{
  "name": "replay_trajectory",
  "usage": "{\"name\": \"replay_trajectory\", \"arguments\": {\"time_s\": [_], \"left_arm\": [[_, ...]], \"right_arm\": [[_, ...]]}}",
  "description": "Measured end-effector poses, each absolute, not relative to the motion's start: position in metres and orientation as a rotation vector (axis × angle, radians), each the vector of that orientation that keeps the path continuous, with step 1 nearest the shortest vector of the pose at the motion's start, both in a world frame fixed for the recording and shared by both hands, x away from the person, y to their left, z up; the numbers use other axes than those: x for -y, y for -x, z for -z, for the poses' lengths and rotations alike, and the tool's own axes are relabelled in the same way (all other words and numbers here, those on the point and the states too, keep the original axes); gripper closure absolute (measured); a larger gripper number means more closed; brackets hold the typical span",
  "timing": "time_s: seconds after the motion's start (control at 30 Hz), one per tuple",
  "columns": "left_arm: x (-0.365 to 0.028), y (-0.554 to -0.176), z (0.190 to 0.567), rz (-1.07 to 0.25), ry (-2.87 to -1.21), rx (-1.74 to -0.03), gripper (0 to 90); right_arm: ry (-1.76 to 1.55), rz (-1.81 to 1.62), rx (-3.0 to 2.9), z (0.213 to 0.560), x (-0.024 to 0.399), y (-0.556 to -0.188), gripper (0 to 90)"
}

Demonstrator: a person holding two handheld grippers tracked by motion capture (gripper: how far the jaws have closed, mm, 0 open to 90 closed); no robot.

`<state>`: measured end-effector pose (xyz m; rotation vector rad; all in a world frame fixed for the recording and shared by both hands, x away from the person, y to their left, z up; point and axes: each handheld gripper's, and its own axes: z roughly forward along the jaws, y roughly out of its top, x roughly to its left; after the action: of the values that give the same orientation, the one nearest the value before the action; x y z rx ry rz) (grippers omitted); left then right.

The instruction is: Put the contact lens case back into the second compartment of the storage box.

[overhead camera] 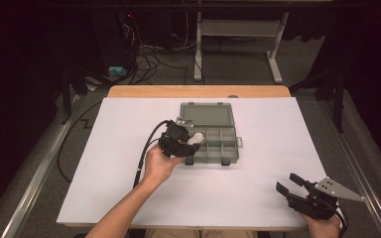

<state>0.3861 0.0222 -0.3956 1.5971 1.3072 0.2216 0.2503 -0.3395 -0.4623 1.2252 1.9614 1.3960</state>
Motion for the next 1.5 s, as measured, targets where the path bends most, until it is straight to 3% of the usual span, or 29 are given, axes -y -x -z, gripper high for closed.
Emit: {"name": "replay_trajectory", "arguments": {"time_s": [0.87,0.9,0.93,1.5], "left_arm": [[-0.010,-0.436,0.419,-0.285,-1.574,-1.396,49.7],[-0.010,-0.436,0.419,-0.292,-1.570,-1.390,50.8],[-0.011,-0.435,0.417,-0.296,-1.554,-1.373,67.7],[-0.004,-0.441,0.425,-0.280,-1.578,-1.384,71.3]], "right_arm": [[-1.225,-1.401,-1.971,0.463,0.339,-0.252,34.3],[-1.225,-1.401,-1.972,0.463,0.339,-0.252,34.3],[-1.225,-1.402,-1.973,0.463,0.339,-0.252,34.3],[-1.225,-1.408,-1.976,0.463,0.340,-0.252,34.3]]}}
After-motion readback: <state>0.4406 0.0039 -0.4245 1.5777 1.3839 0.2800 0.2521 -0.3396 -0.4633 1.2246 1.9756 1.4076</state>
